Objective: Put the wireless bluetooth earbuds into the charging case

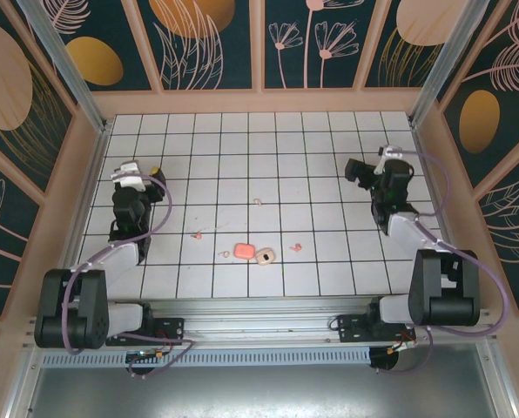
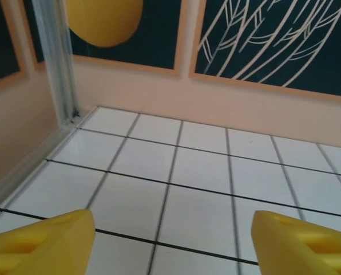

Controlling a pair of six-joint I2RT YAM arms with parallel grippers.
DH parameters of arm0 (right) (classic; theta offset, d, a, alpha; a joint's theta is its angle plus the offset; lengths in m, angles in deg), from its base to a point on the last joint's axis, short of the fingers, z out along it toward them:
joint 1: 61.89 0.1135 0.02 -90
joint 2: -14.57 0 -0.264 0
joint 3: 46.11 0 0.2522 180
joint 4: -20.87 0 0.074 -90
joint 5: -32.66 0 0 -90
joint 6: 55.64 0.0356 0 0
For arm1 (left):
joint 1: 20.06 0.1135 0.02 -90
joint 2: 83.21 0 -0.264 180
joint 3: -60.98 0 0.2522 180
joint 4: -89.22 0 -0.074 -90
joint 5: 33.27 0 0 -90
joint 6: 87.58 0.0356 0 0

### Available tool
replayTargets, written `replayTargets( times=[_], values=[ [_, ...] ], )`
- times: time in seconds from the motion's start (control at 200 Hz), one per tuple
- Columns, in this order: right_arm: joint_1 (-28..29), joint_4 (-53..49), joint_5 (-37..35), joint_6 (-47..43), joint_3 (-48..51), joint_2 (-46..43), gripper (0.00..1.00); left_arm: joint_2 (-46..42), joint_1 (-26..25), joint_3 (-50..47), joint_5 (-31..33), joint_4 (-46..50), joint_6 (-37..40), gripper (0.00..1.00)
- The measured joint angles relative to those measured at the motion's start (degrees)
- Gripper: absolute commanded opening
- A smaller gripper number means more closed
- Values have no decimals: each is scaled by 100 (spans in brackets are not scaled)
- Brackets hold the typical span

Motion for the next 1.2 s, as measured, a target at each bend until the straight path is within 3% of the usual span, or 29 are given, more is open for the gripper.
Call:
replayTargets(
  times=[0.135,0.32,0.395,0.601,0.866,1.201],
  values=[
    [929,-1989,33,140,-879,7,99,-162,-2,444,-428,1287,-476,66],
    [2653,-4013,129,295,-1602,345,88,-188,-2,518,-872,2699,-890,66],
    [3145,-4470,168,389,-1770,518,81,-245,-2,481,-977,3029,-988,66],
    [4487,-5250,234,702,-2280,1283,77,-319,-2,439,-1250,3587,-1123,65],
    [5324,-5884,105,728,-2900,2365,75,-22,-2,535,-1886,3891,-1110,61],
    [5447,-6260,37,658,-3040,2835,75,179,-13,636,-2594,3967,-1075,59]
  ],
)
